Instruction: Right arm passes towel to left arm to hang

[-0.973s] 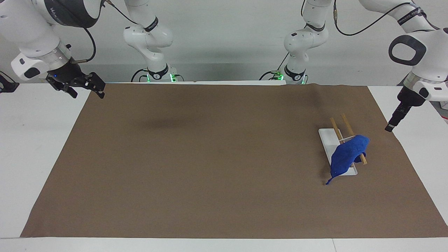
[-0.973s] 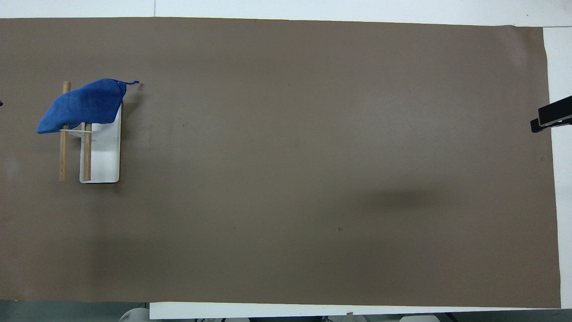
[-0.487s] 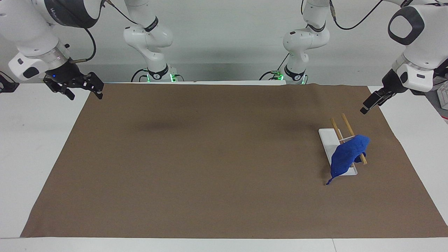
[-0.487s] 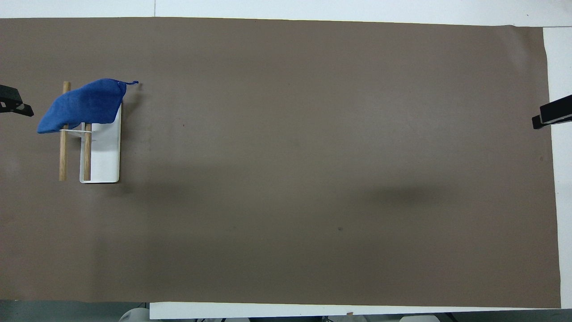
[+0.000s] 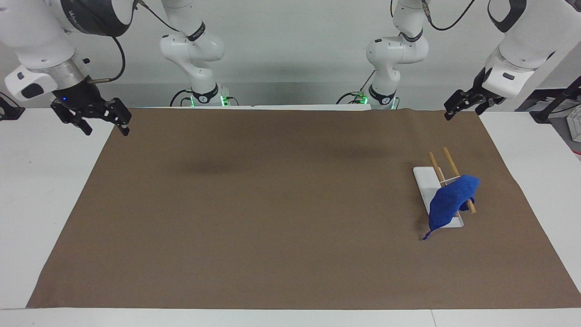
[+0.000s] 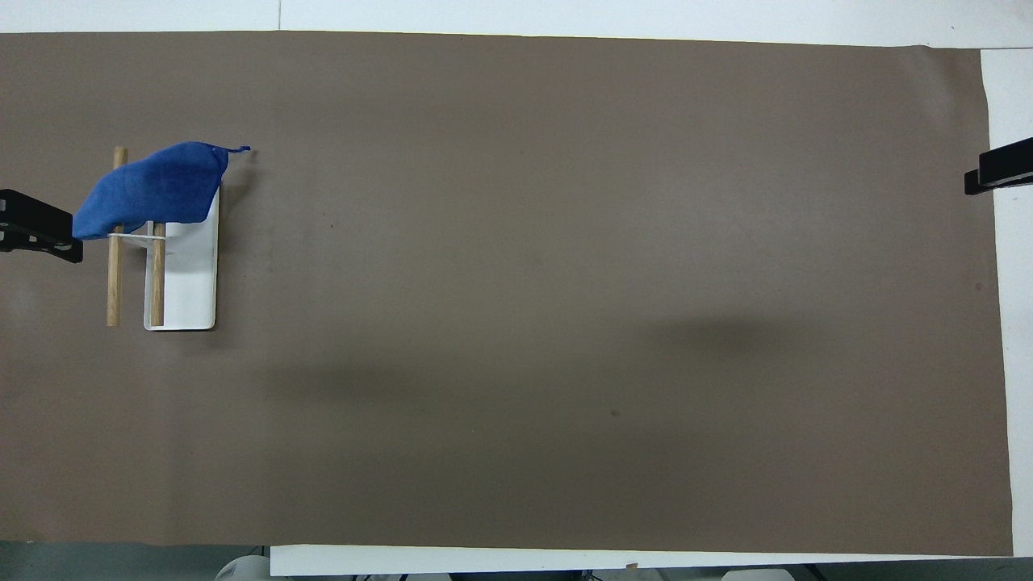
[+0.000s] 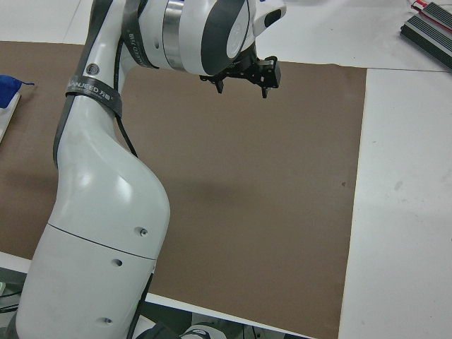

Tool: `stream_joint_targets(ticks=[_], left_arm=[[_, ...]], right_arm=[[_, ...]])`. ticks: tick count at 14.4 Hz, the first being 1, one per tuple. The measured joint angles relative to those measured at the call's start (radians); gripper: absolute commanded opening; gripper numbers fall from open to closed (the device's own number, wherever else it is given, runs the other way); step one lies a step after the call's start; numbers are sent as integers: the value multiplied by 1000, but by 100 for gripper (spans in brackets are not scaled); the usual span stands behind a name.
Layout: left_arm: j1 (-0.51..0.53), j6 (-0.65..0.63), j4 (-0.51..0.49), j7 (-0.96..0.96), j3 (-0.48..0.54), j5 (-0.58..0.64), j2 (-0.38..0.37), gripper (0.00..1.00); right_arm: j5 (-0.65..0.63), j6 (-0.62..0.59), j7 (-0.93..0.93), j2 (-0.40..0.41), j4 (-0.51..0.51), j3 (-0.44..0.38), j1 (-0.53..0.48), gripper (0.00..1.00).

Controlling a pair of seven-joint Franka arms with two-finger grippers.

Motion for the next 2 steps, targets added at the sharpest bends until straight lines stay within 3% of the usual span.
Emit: stream_joint_targets(ticks=[2], left_arm=[[0,0,-10,23,2,0,-4,100]], right_arm=[[0,2,0,0,0,0,0,100]])
